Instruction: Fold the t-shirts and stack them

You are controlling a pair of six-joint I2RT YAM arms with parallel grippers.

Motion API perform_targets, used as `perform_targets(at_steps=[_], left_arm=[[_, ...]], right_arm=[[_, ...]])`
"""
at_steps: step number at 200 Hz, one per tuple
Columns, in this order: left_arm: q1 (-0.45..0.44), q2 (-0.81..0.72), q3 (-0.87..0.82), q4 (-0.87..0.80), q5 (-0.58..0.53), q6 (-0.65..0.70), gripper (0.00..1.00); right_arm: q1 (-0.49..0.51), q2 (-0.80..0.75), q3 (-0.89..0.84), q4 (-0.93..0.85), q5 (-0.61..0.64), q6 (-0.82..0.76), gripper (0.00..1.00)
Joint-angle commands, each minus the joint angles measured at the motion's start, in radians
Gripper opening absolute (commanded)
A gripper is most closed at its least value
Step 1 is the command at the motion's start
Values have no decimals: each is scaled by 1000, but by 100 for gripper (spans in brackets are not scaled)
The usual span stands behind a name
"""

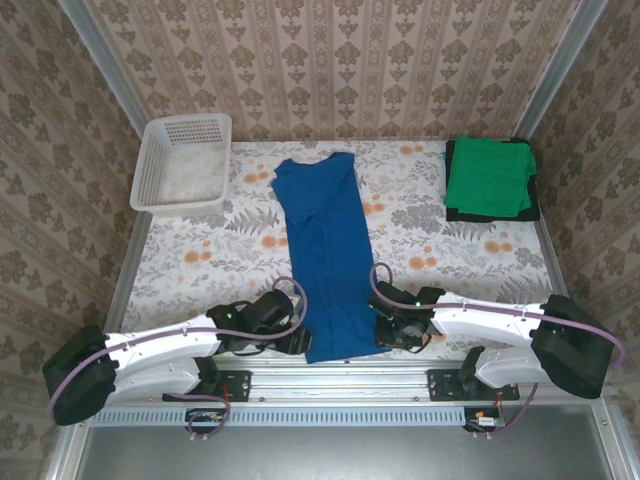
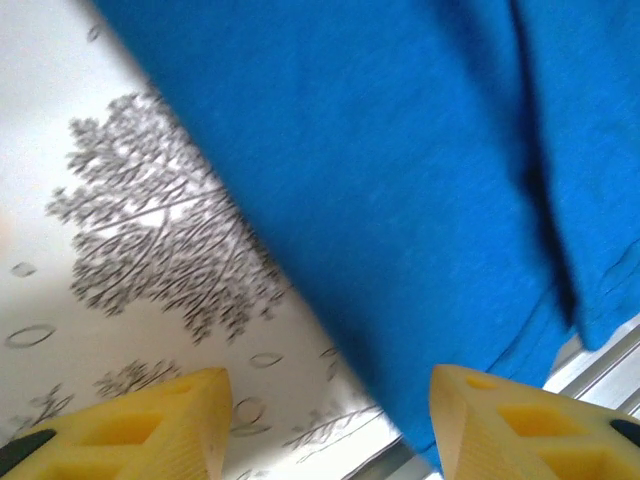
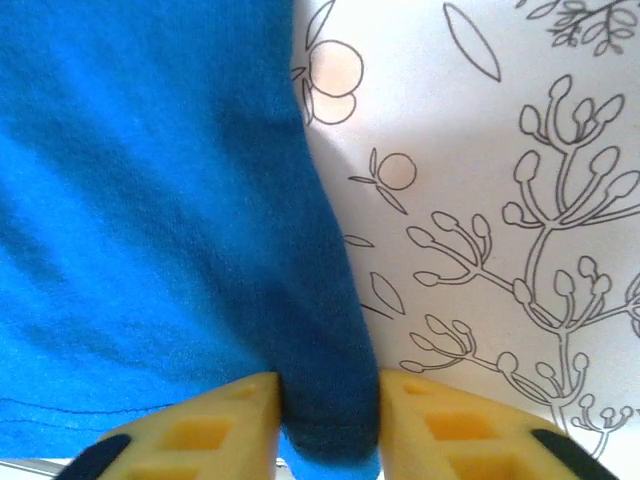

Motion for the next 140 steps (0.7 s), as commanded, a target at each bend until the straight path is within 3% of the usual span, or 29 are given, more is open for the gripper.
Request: perform_targets(at_steps=[1,32,66,97,140], left_arm=[[-58,41,4,116,-58,-111,57],[-153,84,22,108,-70,-172,57],[-204,118,22,-12,-102,-229,57],[-221,181,41,87,-84,-223,53],[-228,229,38,101,-47,-224,27]], right_arm=[[14,15,14,33,-19,-5,24],[15,-16,16,30,4,-4,10],[14,-55,14,33,23,-15,5],[14,-65,11,32,26,-23,4],[14,-100,19,21,44,-35,4]])
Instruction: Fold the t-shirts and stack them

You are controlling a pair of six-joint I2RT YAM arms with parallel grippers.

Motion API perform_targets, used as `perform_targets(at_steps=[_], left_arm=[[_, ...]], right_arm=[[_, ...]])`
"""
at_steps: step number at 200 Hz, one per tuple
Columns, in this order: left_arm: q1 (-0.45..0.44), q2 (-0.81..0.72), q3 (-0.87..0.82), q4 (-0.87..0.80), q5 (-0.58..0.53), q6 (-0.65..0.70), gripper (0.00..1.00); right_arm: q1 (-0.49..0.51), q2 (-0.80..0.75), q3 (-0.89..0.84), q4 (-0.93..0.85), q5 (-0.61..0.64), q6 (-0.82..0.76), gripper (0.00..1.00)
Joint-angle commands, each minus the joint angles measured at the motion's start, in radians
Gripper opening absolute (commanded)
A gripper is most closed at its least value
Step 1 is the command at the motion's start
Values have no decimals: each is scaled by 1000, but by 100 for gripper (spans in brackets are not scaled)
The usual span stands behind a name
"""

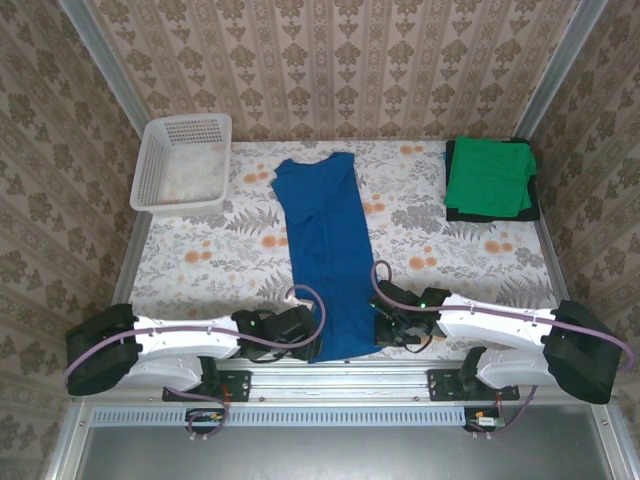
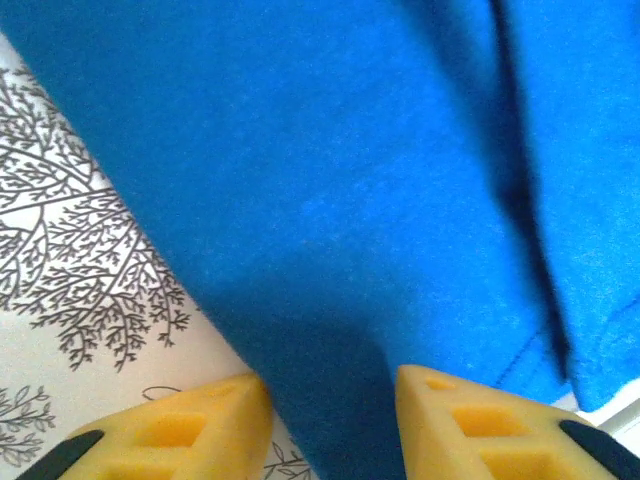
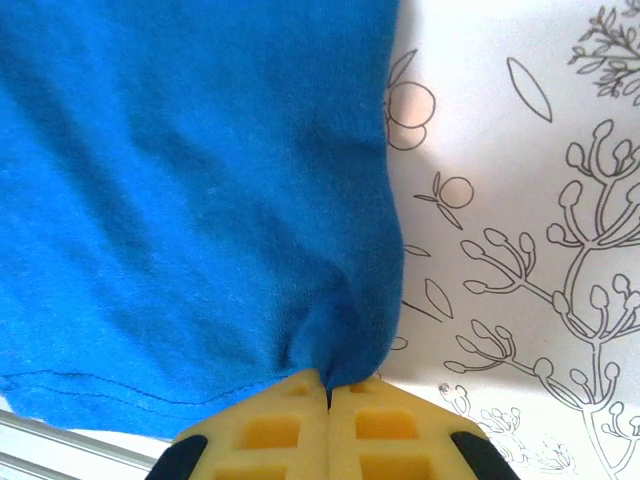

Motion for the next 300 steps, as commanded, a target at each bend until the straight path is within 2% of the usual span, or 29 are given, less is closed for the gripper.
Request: perform_targets(at_steps=[1,31,50,63,91,112,143,182,193,231,252,259,269,287,300], left_arm=[[-32,39,-31,61,127,-28,26],[-22,-121,-15,-31,79,15,0],[17,-231,29,-102,53,81,0],[75,-286,66,-145,47,132,0],[282,-309,144,-184,129,276,0],[463,-242,211,-184,241,394,0],[682,-46,321,-144,400,520,0],[829,209,485,-126,527,619,0],[899,271,524,-109,570,631,0],[988,483,658,-103,650,671,0],[1020,595,732,-111,679,677,0],[1026,628,751,-114,718,682,0],[1035,664,784,-132,727,695,5],[1055,692,831,-157,721,706,13],[1071,695,872,-183,706,717,20]], right_arm=[[7,-33,20,-8,31,-17,4],[8,-65,55,-49,62,-29,3],[5,-79,117,-84,86,-42,3],[0,-79,172,-115,108,-52,3],[-57,-41,296,-143,136,-101,3],[-152,32,395,-145,136,-166,3],[-291,188,533,-103,68,-269,4],[-420,479,760,-87,-17,-372,5],[-449,564,841,-99,-50,-390,5],[-510,803,1080,-146,-128,-420,4],[-531,895,1178,-169,-148,-428,8],[-537,919,1202,-174,-159,-426,10],[-544,948,1237,-193,-163,-426,17],[-557,975,1277,-203,-161,-426,20],[-570,985,1310,-217,-159,-426,28]])
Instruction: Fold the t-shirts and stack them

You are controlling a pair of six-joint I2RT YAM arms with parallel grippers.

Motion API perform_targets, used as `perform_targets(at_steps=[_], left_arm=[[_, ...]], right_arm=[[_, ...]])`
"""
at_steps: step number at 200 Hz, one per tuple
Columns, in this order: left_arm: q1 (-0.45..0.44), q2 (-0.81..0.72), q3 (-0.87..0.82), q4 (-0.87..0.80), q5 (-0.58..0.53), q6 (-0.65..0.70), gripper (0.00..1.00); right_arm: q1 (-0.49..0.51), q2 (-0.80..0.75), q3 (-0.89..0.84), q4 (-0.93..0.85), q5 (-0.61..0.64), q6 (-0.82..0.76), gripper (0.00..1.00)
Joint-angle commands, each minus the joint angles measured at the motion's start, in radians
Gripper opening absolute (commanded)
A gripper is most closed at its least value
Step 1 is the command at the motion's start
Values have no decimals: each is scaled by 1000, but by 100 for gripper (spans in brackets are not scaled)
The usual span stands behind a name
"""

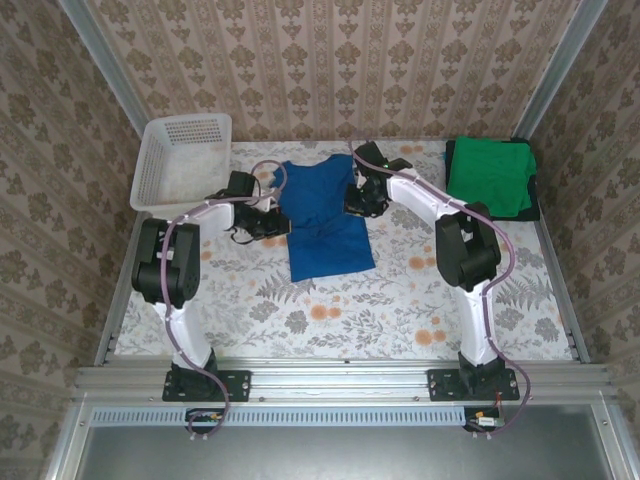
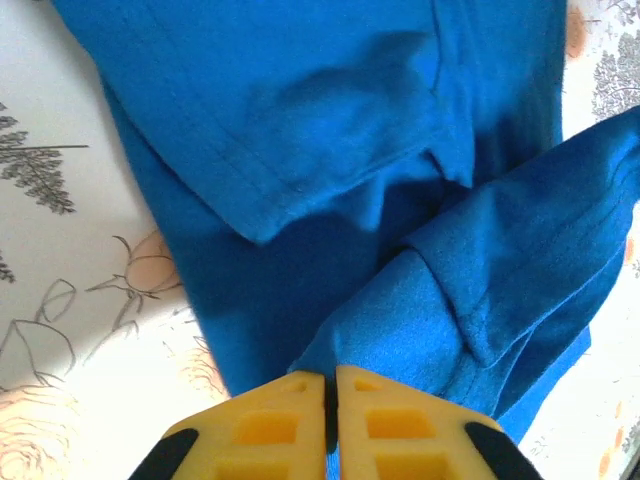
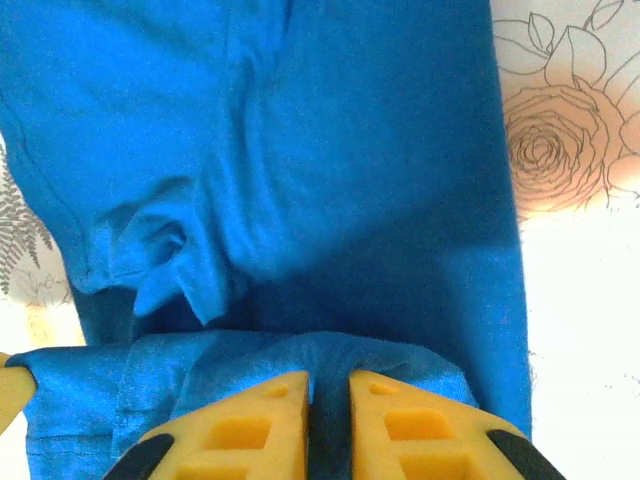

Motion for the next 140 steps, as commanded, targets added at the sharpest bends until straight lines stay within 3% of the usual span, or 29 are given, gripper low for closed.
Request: perform_targets(at_steps=[1,22,44,99,140], left_arm=[[34,-3,86,-58,29,52,20],[54,-12,135,-102,18,77,24],[55,-55,134,-144,-38,111,24],[18,-319,-118,-91,-95,117,24],[-7,-418,-209,-91,-131,109,24]], right_arm=[[-21,23,77,-70,-26,-12,29],[-35,-4,98,-86,-1,-20,32],[-13,-84,9,-36,13,-34,33],[156,-193,-331,143,-63,-50,32],[191,-125,-301,102,19,-85,31]])
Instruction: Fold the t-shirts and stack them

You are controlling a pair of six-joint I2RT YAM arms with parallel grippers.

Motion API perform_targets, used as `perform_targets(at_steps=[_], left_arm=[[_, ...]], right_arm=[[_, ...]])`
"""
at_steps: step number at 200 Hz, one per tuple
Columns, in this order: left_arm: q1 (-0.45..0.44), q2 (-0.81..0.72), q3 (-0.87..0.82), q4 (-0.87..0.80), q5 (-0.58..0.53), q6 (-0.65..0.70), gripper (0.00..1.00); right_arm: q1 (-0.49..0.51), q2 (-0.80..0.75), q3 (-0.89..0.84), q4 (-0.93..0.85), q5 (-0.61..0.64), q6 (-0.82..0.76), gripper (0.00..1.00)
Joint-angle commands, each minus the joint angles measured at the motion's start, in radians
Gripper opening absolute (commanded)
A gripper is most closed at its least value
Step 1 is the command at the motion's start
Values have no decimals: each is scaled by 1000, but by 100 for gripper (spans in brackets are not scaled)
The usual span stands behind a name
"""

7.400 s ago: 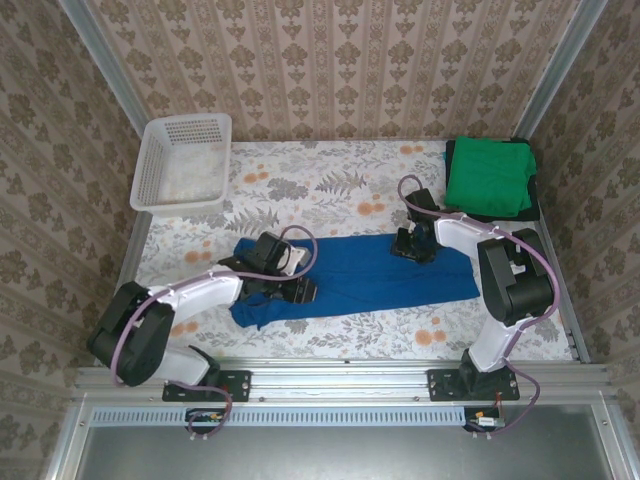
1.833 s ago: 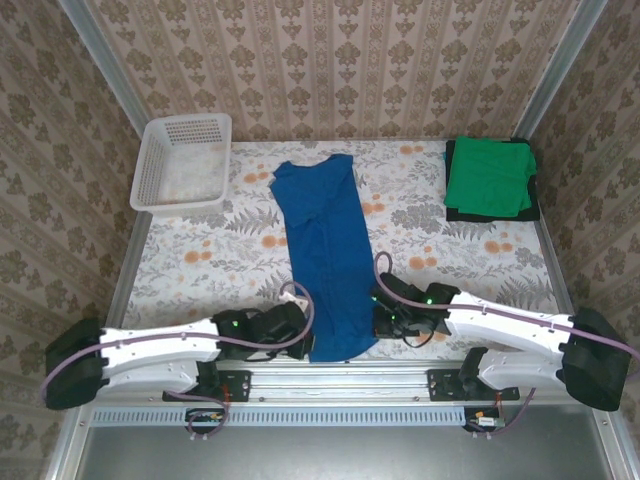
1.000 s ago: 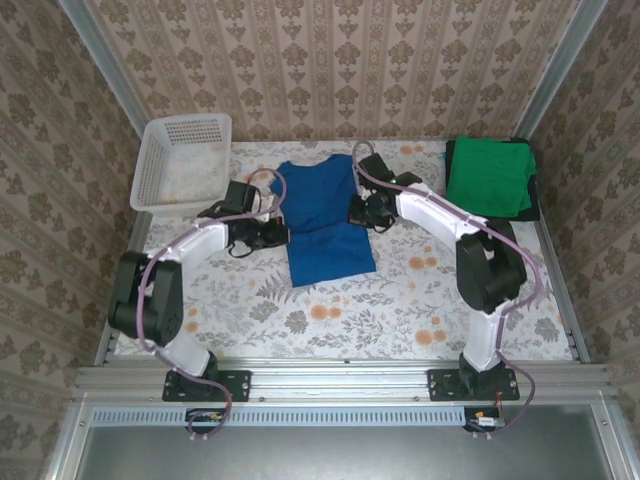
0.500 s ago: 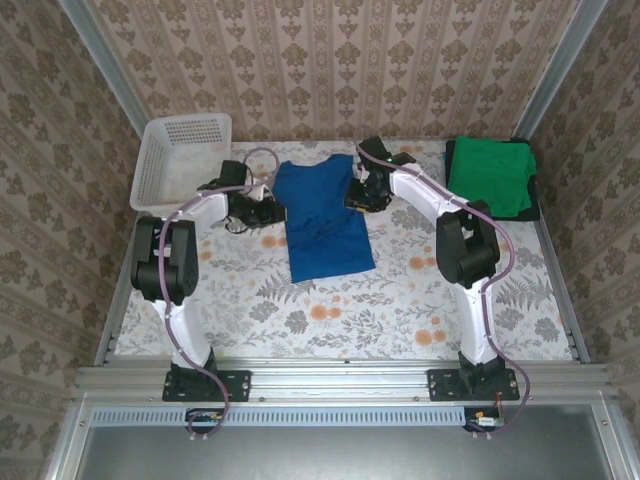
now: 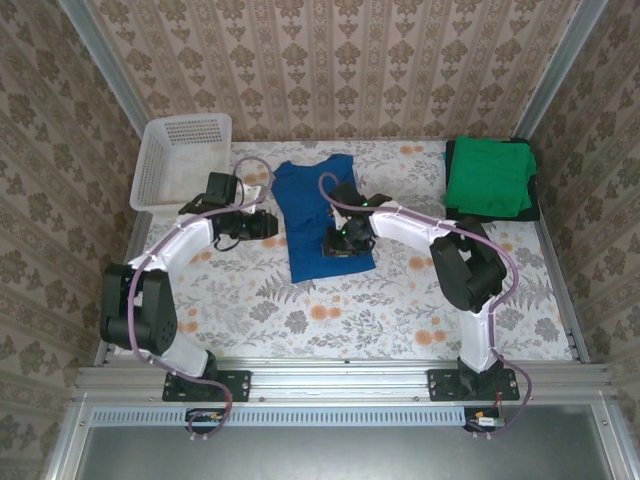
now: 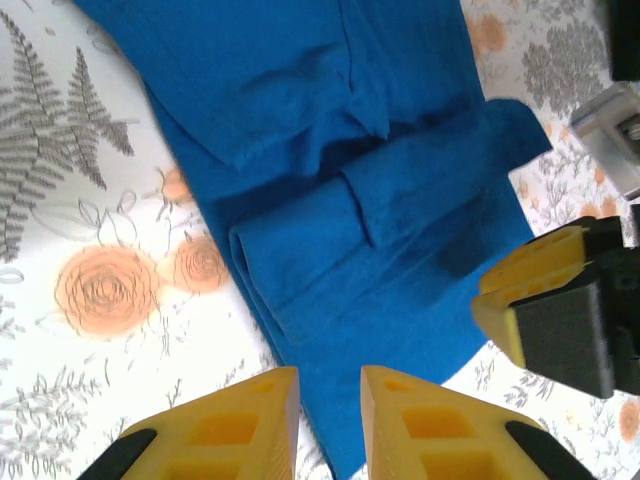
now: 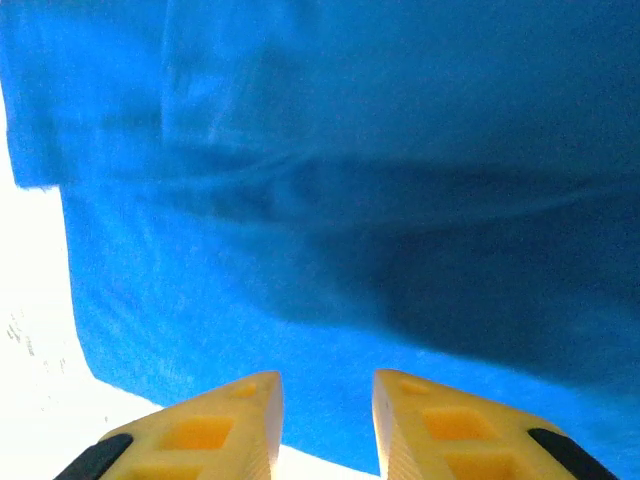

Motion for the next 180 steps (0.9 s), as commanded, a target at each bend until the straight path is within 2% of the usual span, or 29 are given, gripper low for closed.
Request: perform_targets(at_steps=[1,51,106,137,150,164,180], left_arm=[[-8,-41,-44,-1,-29,13,24],[-16,-97,-68,-14,-58,15,25],[-10,-129,-45,-98,-101,62,25],[-32,-127,-54,-82,-100,55,26],[-53,-123,-64,-78,-108,44,27],[-95,-127,-99,-46,-133,10,32],[-144,-122,-157,22,-135,-65,38]], right_arm=[[-24,44,42,-3,49,-36,31],[-33,210,307,-133,159,-86,31],[-68,333,580,-161,241,-135,32],[-105,447,758,-136,170,-181,33],[-128,497,903,-246,161,-171,32],[-132,462,936,-315,187,-157,33],[-126,325,803,-312,213,-145,41]])
